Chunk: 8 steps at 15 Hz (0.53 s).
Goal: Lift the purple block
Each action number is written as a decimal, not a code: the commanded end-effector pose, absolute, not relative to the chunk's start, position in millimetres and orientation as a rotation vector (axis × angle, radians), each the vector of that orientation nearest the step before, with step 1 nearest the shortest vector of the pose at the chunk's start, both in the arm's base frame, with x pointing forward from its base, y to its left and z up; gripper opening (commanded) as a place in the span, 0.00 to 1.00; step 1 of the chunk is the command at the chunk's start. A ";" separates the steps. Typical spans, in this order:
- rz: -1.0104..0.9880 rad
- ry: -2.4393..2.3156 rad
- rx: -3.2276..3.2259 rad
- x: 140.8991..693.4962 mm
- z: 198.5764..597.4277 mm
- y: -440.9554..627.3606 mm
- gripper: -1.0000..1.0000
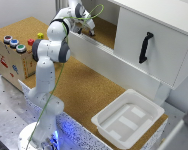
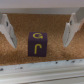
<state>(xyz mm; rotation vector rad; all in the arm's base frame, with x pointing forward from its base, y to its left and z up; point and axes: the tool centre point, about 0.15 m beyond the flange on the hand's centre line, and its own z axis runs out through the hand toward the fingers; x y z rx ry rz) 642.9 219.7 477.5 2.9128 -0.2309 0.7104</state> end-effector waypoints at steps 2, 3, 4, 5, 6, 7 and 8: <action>0.638 -0.180 3.020 676.7 464.9 226.3 1.00; 0.643 -0.200 3.026 679.2 465.0 224.1 1.00; 0.646 -0.224 3.028 681.5 464.5 221.0 1.00; 0.644 -0.243 3.033 683.0 463.1 218.8 1.00; 0.639 -0.264 3.043 685.5 462.6 215.1 1.00; 0.634 -0.279 3.053 687.1 461.9 212.8 1.00; 0.634 -0.294 3.061 688.2 461.6 211.0 0.00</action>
